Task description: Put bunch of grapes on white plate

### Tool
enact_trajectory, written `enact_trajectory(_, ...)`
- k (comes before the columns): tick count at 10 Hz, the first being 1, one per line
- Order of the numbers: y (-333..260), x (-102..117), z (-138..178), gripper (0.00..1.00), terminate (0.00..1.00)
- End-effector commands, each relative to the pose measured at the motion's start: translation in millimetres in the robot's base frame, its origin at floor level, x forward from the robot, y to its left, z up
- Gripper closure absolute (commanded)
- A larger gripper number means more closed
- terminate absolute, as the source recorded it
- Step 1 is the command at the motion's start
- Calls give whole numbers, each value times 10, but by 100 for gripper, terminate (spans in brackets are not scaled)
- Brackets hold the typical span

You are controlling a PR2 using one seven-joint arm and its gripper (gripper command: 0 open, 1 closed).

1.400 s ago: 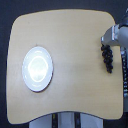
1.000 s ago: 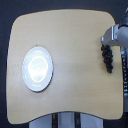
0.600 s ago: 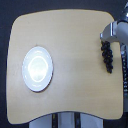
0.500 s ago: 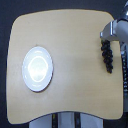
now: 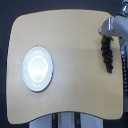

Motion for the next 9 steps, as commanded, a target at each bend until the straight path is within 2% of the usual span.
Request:
enact_trajectory(1,161,-34,-513,0,0)
enact_trajectory(4,123,-157,-742,0,0)
enact_trajectory(9,13,-206,-1063,0,0)
